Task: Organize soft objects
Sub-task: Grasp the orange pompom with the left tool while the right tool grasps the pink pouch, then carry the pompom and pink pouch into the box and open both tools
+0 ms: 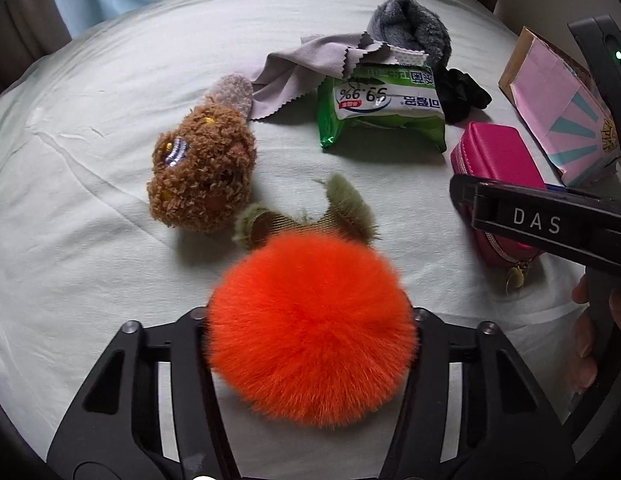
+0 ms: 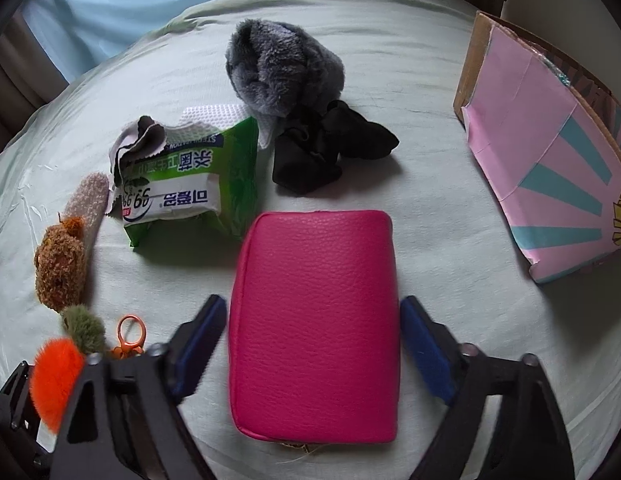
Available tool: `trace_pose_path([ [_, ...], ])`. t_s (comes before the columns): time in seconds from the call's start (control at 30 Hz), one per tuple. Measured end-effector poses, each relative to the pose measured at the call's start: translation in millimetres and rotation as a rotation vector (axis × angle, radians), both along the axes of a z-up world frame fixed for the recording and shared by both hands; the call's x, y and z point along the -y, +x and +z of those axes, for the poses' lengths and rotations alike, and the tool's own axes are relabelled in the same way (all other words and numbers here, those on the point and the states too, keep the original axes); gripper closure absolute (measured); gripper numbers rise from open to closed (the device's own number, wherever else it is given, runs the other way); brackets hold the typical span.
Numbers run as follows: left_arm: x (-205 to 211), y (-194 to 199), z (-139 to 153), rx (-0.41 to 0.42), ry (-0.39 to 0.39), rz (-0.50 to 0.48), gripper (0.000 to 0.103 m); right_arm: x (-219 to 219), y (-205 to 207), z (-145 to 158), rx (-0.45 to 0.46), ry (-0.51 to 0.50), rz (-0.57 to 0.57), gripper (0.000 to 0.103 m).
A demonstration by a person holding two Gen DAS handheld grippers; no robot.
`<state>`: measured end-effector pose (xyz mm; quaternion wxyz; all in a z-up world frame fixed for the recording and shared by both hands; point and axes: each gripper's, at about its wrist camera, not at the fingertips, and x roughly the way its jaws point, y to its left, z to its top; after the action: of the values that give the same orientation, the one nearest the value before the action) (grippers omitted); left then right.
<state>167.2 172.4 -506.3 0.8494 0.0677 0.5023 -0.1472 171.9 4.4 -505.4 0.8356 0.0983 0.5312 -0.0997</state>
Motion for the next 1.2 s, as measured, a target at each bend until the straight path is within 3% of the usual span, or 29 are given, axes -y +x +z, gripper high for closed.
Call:
trace_pose_path([
  [0.33,-6.7,-1.3,17.8,-0.009,-0.033,0.016,0.065,-5.4,-5.8,12.4,0.018,-0.008,0.033,0.055],
  [0.53,-7.9,-2.5,48.2,0.012,-0.035,0.038,0.065,-7.1,-7.2,36.8,0.025,0.011,0.035,0.059],
  [0.83,-5.5,-4.8,137.7,0.071,-0.041,0.114,0.065,5.5,-23.9,131.6,0.071,0.043,0.046,0.059],
  [0.97,3.0,-4.9,185.9,0.065,-0.096,0.149,0.065,22.9,-22.0,180.0,0.095,0.044,0.065,0.059],
  [1.07,18.3,-7.7,222.6,0.087,-0.117,0.152,0.065,40.6,-29.2,215.6,0.113,0.090,0.063,0.059],
  [1.2,50.6,-8.4,267.2,0.129,-0.137,0.137,0.065,67.9,-37.7,254.7,0.155,0.079,0.055,0.059],
])
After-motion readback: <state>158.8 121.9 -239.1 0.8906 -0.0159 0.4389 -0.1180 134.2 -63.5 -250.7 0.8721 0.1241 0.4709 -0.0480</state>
